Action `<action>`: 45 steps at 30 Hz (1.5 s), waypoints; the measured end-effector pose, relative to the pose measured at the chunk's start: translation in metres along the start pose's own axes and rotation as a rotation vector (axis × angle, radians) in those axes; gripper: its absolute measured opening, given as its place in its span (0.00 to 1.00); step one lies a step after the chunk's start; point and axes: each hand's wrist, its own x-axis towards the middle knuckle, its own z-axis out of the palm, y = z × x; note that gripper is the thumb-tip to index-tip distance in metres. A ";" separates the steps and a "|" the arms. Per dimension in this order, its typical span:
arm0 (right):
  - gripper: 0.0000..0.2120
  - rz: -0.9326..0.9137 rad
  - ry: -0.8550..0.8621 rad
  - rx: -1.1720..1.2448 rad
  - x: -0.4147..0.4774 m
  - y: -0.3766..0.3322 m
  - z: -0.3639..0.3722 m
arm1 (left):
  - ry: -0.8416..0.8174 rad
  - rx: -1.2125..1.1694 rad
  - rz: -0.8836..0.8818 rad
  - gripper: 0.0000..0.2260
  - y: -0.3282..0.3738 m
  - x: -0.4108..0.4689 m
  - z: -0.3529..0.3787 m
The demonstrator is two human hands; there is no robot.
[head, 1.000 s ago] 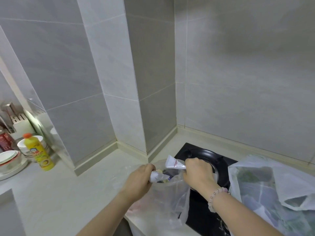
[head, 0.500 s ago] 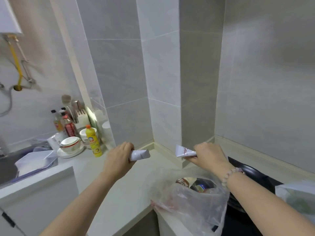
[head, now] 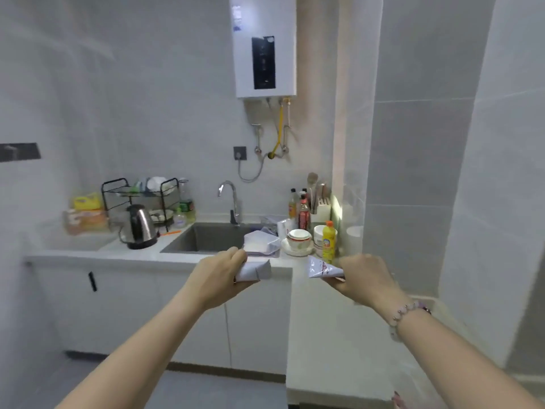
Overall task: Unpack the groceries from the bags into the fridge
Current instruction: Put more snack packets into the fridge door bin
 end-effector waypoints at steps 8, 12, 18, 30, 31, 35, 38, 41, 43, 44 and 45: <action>0.21 -0.499 0.146 0.154 0.034 -0.165 -0.021 | -0.044 0.454 -0.225 0.18 -0.038 -0.142 -0.153; 0.24 -0.710 0.183 0.252 0.024 -0.263 -0.064 | -0.033 0.662 -0.330 0.18 -0.038 -0.209 -0.234; 0.25 -0.950 0.241 0.381 -0.023 -0.371 -0.115 | -0.093 0.908 -0.508 0.16 -0.019 -0.300 -0.339; 0.25 -1.152 0.430 0.552 -0.088 -0.531 -0.243 | -0.255 1.189 -0.593 0.22 -0.008 -0.419 -0.480; 0.25 -1.176 0.453 0.543 -0.094 -0.543 -0.253 | -0.245 1.202 -0.614 0.20 -0.011 -0.429 -0.490; 0.24 -1.174 0.553 0.531 -0.101 -0.587 -0.296 | -0.288 1.212 -0.646 0.20 -0.034 -0.468 -0.533; 0.24 -1.097 0.595 0.560 -0.097 -0.620 -0.321 | -0.318 1.214 -0.681 0.21 -0.055 -0.485 -0.569; 0.24 -1.050 0.556 0.578 -0.103 -0.654 -0.329 | -0.293 1.196 -0.743 0.18 -0.079 -0.499 -0.600; 0.24 -1.046 0.511 0.561 -0.105 -0.676 -0.328 | -0.307 1.192 -0.739 0.17 -0.099 -0.510 -0.614; 0.24 -1.040 0.487 0.552 -0.105 -0.685 -0.328 | -0.313 1.185 -0.726 0.17 -0.109 -0.514 -0.620; 0.25 -1.031 0.463 0.545 -0.104 -0.692 -0.328 | -0.305 1.184 -0.714 0.18 -0.118 -0.517 -0.624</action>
